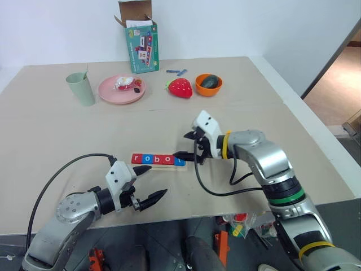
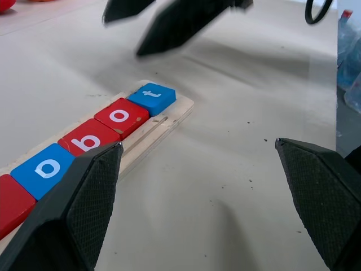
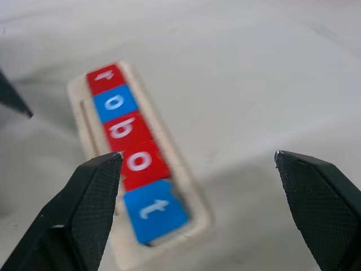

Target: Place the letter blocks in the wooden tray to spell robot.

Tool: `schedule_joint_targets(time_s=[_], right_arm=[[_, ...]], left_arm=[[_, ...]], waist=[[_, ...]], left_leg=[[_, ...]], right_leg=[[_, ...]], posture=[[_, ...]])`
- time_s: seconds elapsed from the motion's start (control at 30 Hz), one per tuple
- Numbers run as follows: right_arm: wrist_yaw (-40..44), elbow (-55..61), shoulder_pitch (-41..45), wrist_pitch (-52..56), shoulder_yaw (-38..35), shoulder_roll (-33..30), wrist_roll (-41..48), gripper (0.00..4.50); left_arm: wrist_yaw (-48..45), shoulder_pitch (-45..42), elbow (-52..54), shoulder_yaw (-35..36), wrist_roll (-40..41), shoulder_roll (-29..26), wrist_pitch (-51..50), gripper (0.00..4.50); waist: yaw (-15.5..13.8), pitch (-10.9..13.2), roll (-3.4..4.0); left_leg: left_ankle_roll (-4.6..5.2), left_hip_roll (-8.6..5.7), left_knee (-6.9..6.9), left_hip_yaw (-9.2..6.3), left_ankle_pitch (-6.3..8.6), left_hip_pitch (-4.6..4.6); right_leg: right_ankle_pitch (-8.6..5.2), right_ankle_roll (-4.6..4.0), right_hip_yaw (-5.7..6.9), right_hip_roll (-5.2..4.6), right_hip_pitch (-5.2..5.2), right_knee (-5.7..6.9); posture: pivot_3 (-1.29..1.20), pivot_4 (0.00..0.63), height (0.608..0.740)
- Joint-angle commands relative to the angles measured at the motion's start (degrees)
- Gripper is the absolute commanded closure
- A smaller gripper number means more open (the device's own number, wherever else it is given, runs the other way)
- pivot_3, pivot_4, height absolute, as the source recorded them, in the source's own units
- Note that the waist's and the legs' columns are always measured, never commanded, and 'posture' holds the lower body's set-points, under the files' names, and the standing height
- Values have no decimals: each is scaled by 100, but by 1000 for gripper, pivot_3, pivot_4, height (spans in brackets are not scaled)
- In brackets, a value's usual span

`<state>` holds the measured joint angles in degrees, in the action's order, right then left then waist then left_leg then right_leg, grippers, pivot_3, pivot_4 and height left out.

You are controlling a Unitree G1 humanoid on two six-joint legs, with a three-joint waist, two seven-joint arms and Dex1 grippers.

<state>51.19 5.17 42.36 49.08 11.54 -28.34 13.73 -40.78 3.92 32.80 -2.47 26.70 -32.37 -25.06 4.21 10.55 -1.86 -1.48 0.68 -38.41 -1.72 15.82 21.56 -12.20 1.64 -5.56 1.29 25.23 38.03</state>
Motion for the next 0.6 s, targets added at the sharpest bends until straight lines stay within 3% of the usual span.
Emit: schedule_joint_targets(time_s=[0.03, 0.2, 0.33, 0.6], right_arm=[[387, 481, -245, -106, -203, -297, 365, 1121], [956, 840, -639, -241, -63, -665, 721, 2850], [1020, 883, -732, -314, 212, -607, 726, 4375], [588, 341, -569, -632, 626, -270, 243, 4481]], left_arm=[[-71, -27, 159, 83, 125, -39, 9, 0], [-142, -59, 162, 138, 240, -102, -58, 0], [-171, -88, 171, 137, 285, -133, -87, 0], [-16, -95, 205, 257, 426, -78, -196, 0]], waist=[[-1, -1, -1], [13, 0, 0], [25, 0, -1], [22, 0, -1]], left_leg=[[1, -1, 0, -1, 1, 0], [4, 1, 1, 1, 2, 0], [4, 6, -1, 5, 2, -8], [3, 14, -1, 4, 2, -7]], right_leg=[[-1, 1, 1, -1, -1, -1], [-2, 2, -1, 1, -1, -2], [3, -2, -4, 10, -3, -2], [6, -6, -6, 21, -2, -1]], posture=[[0, 150, 740], [0, 150, 740], [0, 150, 740], [0, 150, 740]])
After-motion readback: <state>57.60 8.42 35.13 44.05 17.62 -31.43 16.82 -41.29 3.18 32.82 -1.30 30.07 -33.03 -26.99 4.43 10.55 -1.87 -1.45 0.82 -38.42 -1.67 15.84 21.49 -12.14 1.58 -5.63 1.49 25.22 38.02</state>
